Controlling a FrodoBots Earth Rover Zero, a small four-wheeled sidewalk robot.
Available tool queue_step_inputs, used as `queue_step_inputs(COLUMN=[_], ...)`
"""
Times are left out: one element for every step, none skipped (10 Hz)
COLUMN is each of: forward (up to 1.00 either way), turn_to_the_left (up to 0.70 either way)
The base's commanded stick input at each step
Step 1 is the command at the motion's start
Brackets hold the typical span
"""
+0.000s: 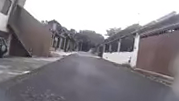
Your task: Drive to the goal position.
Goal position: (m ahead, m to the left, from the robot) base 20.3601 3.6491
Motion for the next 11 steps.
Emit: queue_step_inputs(forward=[0.5,0.5,0.5,0.5,0.5,0.5,0.5,0.5,0.5,0.5,0.5], turn_to_the_left=[0.0,0.0,0.0,0.0,0.0,0.0,0.0,0.0,0.0,0.0,0.0])
